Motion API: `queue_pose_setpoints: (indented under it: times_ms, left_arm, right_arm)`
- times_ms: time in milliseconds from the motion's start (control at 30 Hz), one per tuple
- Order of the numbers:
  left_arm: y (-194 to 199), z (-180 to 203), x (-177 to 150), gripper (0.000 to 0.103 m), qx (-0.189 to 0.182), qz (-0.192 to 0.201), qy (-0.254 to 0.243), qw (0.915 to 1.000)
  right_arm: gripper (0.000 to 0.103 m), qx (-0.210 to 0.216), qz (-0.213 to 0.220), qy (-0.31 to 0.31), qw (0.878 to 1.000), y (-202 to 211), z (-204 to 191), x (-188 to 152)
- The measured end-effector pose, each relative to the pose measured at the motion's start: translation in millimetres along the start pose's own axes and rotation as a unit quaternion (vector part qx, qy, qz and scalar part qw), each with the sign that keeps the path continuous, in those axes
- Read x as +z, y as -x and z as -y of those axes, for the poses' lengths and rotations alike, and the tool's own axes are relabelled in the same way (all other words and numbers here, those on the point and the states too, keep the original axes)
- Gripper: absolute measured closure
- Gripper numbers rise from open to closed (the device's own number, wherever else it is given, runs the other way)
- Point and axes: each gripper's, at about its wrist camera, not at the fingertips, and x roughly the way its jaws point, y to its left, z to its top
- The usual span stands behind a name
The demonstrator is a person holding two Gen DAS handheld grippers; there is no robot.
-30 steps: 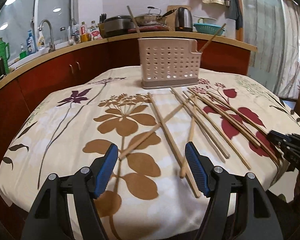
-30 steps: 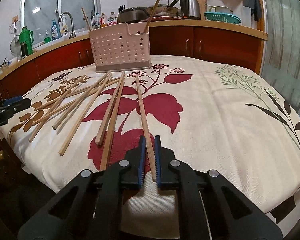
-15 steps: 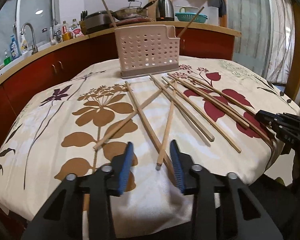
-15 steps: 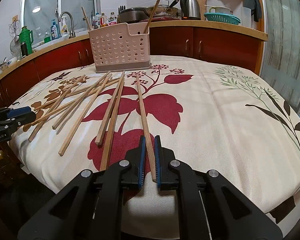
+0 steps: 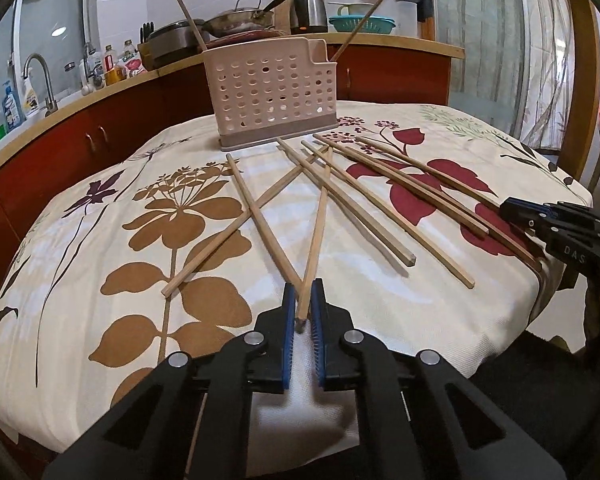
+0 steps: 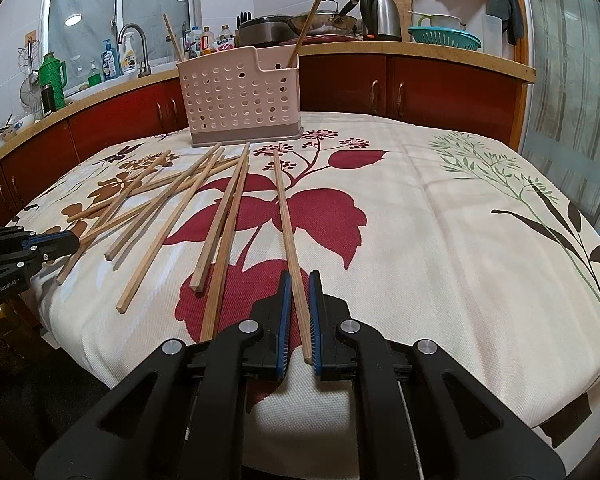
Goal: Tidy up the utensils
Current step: 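Lower the right tool and close it on another chopstick pair, then lift the held chopsticks with the right gripper toward the pink holder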
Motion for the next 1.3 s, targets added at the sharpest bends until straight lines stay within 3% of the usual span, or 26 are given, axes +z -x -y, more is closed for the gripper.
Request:
queue_pose_setpoints:
  times_ms: [300,1300]
  left_arm:
    - [9,5,5,0.095,0.009,0.022,-0.021,0.9995]
    - [94,-4,49,0.096,0.010,0.141,-0.001,0.9899]
  right_arm:
    - [0.094,0.000,0.000,0.000,1.000,0,0,0]
    - [0.096,0.003,0.058,0.020,0.998,41,-17,38]
